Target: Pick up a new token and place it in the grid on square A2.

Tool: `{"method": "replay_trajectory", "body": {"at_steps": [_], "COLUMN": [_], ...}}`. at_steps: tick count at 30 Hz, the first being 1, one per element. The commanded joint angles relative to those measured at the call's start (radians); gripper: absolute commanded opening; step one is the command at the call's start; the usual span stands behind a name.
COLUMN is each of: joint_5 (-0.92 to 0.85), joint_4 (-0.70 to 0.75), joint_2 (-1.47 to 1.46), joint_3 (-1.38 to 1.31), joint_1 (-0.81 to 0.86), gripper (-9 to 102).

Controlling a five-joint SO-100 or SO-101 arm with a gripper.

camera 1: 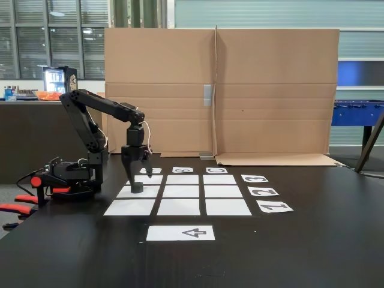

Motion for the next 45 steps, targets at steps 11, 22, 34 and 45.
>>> {"method": "replay_trajectory", "body": {"at_steps": [11,22,34,45], "joint_5": [0.055,0.152,0.465,0.764], "joint_4": [0.181,0.360,0.456,0.462], "joint_2": [0.000,-0.002,-0.083,-0.086], "joint_3": [-0.268,-0.571,-0.965,-1.152], "joint_1": [-0.009,-0.009,0.002,0.028], "gripper": [36,36,37,36]}}
